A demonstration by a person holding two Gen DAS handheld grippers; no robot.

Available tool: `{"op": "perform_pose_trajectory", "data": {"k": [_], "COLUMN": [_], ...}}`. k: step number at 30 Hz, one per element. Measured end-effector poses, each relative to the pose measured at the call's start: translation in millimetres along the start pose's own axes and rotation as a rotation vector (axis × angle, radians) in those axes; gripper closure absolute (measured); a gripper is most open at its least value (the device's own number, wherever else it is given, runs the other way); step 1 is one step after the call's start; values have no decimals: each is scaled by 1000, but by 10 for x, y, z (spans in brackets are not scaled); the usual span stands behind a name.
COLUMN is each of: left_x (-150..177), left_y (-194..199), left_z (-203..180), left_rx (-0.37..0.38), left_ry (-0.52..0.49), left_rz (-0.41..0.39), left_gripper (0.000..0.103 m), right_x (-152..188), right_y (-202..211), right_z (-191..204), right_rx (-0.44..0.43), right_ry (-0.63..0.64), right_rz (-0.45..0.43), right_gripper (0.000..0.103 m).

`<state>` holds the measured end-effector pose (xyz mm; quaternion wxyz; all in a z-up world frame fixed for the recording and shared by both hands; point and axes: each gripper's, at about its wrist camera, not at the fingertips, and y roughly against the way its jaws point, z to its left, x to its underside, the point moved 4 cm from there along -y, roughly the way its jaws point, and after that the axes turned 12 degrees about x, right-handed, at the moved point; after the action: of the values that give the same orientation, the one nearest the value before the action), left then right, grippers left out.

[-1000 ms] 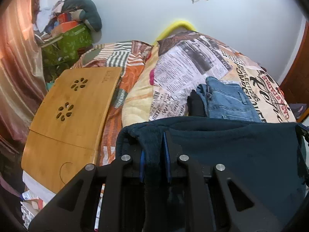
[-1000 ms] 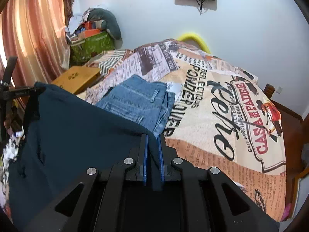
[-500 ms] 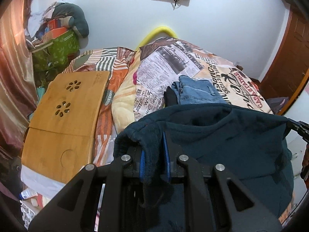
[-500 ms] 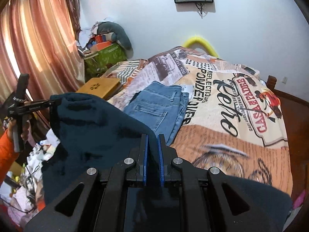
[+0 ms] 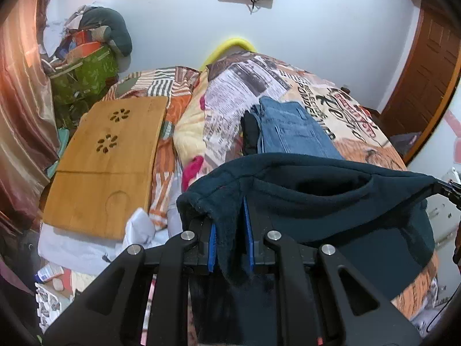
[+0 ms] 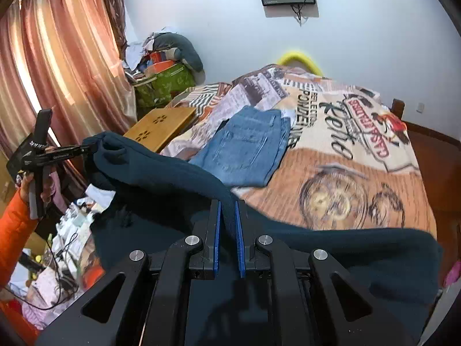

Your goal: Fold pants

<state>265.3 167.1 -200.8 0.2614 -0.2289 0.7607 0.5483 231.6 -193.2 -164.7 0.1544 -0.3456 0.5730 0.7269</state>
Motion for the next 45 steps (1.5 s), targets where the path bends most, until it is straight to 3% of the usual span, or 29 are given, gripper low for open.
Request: {"op": "perform_pose_trajectory", "data": {"k": [12,19,23,28,29,31,33,37,39,45], "left_x": [875,1368,1462,1308,1270,1153,1043,732,580,100], "left_y": [153,36,22,184,208,273,314,411,423,108], "left_z": [129,214,226,150,121,30,-53,-307,-441,-975], "left_rx": [48,12,-10,-51,-62,-107,-119,-113,-108,-30], "left_ry": [7,62,75,47,38,2,-14,-35,-44,-75], "left_rz": [70,162,175,138,131,115,95,23,-9,-23], "left_gripper": [87,88,88,88,88,84,73,62,50,45], "right_x": [728,1093,1194,1174,1164,1153,1139,1075,1025,909], "right_y": [126,39,-2,34,59,119,191,358,436,697], "right_z": [280,374,393,398,389,363,303,104,-20,-664], "right_rx": [-27,-17,-7,-6,-3,-8,1,48,81,241], "right_ry": [-12,-29,-27,-45,-42,-53,-66,-93,-101,-155], "right_rz": [89,153,161,171,174,165,141,93,69,-18], "right_gripper": [94,94,93,89,83,74,70,70,69,54]}}
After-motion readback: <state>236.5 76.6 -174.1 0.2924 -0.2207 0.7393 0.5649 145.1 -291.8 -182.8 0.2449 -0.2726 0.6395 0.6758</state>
